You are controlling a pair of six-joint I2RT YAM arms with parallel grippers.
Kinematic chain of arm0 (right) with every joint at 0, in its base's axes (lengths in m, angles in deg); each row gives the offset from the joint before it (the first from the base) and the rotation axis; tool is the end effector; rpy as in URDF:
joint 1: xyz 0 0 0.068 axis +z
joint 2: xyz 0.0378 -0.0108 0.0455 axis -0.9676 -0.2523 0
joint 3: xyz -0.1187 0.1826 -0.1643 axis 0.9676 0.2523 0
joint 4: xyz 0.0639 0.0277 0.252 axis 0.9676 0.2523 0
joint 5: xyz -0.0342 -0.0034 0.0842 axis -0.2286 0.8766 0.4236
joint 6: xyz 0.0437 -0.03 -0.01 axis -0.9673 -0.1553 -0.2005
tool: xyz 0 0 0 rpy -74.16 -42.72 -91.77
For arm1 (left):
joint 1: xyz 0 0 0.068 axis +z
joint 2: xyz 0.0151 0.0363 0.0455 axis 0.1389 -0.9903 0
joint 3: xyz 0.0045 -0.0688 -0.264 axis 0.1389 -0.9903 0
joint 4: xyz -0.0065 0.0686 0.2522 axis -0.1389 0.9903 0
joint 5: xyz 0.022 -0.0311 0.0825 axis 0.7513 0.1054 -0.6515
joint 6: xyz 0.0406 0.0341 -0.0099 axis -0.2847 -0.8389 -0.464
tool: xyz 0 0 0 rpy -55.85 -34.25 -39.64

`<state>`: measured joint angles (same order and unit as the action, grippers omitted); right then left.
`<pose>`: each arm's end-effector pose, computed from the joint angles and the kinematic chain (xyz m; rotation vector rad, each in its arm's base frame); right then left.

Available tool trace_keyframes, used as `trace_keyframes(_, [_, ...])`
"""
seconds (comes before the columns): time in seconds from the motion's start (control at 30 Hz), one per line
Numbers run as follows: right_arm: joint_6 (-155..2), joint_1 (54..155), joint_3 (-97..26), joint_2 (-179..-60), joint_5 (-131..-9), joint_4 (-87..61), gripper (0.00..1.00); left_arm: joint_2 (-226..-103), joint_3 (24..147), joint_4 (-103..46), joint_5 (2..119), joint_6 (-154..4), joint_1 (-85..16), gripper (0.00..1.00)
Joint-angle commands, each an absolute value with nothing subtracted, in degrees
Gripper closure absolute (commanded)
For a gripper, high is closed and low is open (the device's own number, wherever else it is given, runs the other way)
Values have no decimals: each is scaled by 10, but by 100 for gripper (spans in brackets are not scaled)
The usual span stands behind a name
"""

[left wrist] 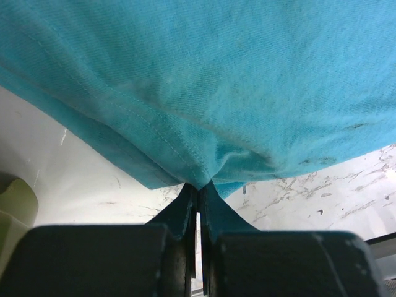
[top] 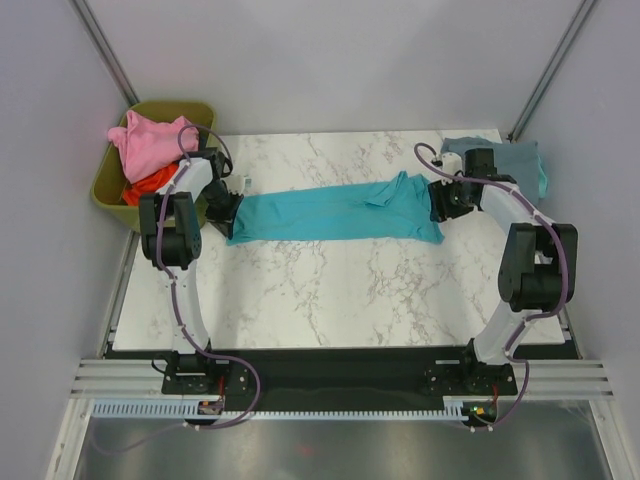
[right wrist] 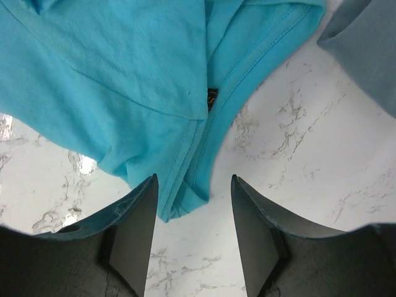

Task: Fold and stack the t-shirts
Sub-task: Fold the tshirt

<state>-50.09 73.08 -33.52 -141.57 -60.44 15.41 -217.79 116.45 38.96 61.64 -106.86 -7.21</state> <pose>0.3792 -0.0051 0.2105 -0.4809 2.4967 0.2332 0.4306 0.0001 0.1573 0.5205 3.0743 -0.2554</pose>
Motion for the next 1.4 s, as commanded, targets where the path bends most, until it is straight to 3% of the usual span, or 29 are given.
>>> trace_keyframes(0.0, [-478,724,-329,-1389,-577,186,41,-2147,1165,406,618,-1091,-74,98])
trace_keyframes(0.47, [-449,662,-385,-1518,-440,286,46,-2147,1178,410,613,-1088,-74,98])
trace_keyframes(0.67, [-421,649,-412,-1534,-415,321,55,-2148,1176,411,606,-1088,-73,98])
trace_keyframes(0.83, [-412,640,-409,-1527,-397,332,73,-2152,1179,410,606,-1088,-73,98])
trace_keyframes(1.27, [-409,624,-411,-1542,-388,363,73,-2163,1192,411,606,-1088,-73,98])
trace_keyframes(1.37, [-411,620,-412,-1548,-388,361,69,-2163,1194,411,607,-1088,-73,98])
